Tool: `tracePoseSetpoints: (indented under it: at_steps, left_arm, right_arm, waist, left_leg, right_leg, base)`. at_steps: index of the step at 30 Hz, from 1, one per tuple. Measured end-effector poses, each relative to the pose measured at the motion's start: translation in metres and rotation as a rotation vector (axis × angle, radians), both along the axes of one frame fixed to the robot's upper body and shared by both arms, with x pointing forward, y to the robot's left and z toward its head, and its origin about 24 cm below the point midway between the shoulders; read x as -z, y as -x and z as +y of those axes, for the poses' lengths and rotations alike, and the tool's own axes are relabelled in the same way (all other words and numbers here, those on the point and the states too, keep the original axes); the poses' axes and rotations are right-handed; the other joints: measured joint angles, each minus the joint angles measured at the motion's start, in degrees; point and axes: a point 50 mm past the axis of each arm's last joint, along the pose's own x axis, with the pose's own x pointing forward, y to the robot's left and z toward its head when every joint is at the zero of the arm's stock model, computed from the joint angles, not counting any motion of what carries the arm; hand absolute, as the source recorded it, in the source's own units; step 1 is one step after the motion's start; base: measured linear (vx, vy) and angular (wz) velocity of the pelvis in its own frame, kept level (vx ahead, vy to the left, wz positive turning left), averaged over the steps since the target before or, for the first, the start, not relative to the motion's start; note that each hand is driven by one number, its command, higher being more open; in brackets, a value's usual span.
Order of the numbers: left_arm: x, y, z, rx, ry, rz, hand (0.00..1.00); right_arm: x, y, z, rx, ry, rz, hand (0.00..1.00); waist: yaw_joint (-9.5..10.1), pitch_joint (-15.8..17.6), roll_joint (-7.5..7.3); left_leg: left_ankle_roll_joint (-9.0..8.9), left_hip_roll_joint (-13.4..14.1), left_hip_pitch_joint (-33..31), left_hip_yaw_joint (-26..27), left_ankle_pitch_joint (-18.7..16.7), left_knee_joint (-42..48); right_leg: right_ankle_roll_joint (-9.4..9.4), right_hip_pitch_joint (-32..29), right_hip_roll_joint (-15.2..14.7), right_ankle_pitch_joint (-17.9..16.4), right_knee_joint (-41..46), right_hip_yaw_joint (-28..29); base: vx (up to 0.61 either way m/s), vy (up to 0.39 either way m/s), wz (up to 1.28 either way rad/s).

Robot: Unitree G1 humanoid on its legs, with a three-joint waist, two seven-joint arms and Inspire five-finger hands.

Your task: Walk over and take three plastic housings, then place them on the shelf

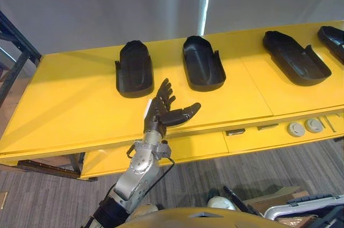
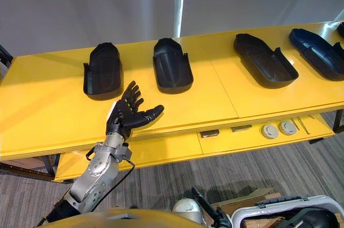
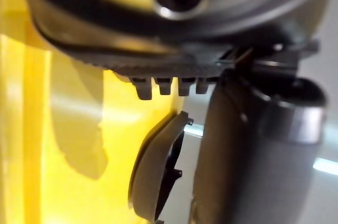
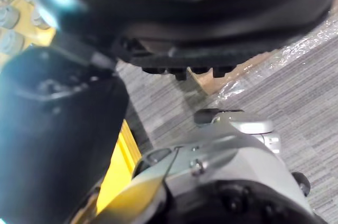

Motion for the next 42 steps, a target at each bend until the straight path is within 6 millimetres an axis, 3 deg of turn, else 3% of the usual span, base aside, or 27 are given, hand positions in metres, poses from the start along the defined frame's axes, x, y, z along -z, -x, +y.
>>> tracePoseSetpoints:
  at_steps: [24,42]
  left_arm:
    - [-0.014,-0.060,0.023,-0.146,-0.118,-0.003,1.00]
    - [-0.024,-0.073,0.031,-0.249,-0.098,-0.014,1.00]
  right_arm:
    - [-0.001,-0.005,0.003,-0.056,-0.017,-0.005,1.00]
    - [-0.003,-0.013,0.005,-0.078,-0.014,-0.034,1.00]
  waist:
    - [-1.65,1.03,-0.70]
    - [-2.99,2.57,-0.62]
  left_leg:
    - [-0.43,1.56,-1.97,1.71,-1.63,3.32]
    - [-0.47,2.46,-2.86,2.13,-2.39,5.24]
  right_leg:
    - [-0.21,-2.30,0.66,-0.01,1.05,2.00]
    - [-0.27,-3.00,0.95,-0.06,1.65,2.54]
  base:
    - [-0.02,-0.005,-0.04]
    - [-0.04,-0.006,-0.02]
